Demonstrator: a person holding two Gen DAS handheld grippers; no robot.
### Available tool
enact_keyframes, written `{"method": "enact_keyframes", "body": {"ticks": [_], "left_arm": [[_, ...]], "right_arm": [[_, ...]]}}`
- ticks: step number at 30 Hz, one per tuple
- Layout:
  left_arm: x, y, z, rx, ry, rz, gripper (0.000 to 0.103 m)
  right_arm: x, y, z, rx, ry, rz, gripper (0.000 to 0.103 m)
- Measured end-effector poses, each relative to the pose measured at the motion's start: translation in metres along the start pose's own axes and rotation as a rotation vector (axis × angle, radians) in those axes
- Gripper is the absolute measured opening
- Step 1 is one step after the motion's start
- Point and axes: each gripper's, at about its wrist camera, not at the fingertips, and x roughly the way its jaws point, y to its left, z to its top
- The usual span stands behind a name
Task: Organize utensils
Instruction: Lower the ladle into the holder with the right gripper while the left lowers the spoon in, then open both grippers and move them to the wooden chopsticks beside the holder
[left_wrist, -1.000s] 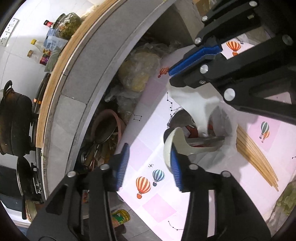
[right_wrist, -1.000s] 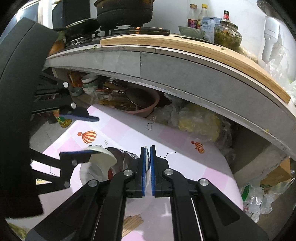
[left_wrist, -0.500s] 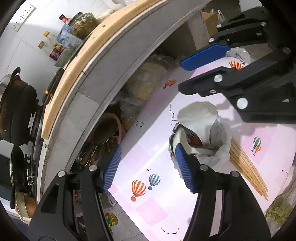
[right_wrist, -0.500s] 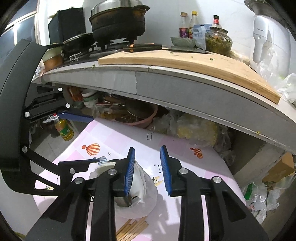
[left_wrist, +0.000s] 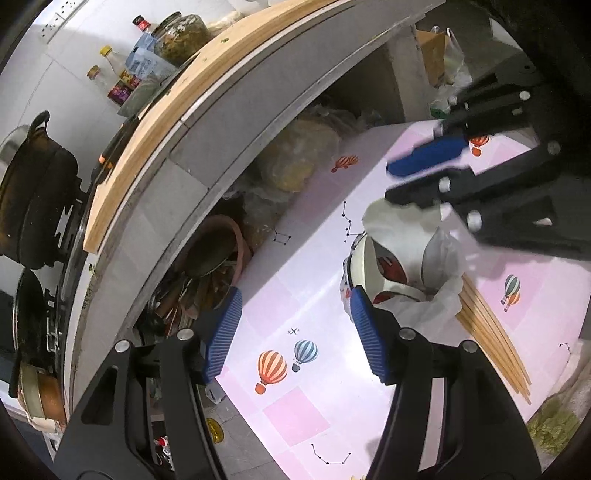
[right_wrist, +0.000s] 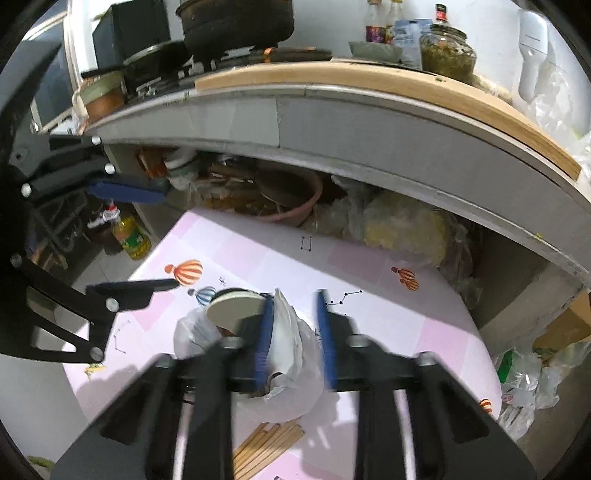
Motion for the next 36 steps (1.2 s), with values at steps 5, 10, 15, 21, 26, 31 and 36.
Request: {"method": "enact_keyframes", "body": {"ticks": [5,10,15,21,26,31,36], "left_arm": [[0.002,0.004,-0.006,-0.025,-0.005,-0.016,0.058],[0.001,0.007,-0.019,-0.059,-0.014,-0.039,0.058],[-0.008,0.003,-0.039,-0.115,-0.05,-0.08,0.058],[-0.026,-0.006,-0.073,-0.198,-0.132,-0.125,0.063],[-0.034,-0.014,-0.103,-0.276,-0.158,-0.167,0.063],[-0.04,-0.029,-0.142,-0.372,-0.203,-0.215,0.063],[-0.034,-0.057,-0.179,-0.427,-0.222,-0.244,0.063]], "right_arm": [[0.007,0.014,-0.002,-0.078,-0.011,-0.054,0.005],[0.014,0.015,-0.007,-0.095,-0.002,-0.071,0.005],[0.018,0.015,-0.011,-0.1,0.001,-0.081,0.005],[0.0,0.009,-0.01,-0.039,-0.023,-0.041,0.007],[-0.047,-0.002,-0.015,0.035,-0.107,0.02,0.013],[-0.095,-0.009,-0.049,0.099,-0.175,0.066,0.027],[-0.104,-0.013,-0.102,0.212,-0.129,0.107,0.031]]}}
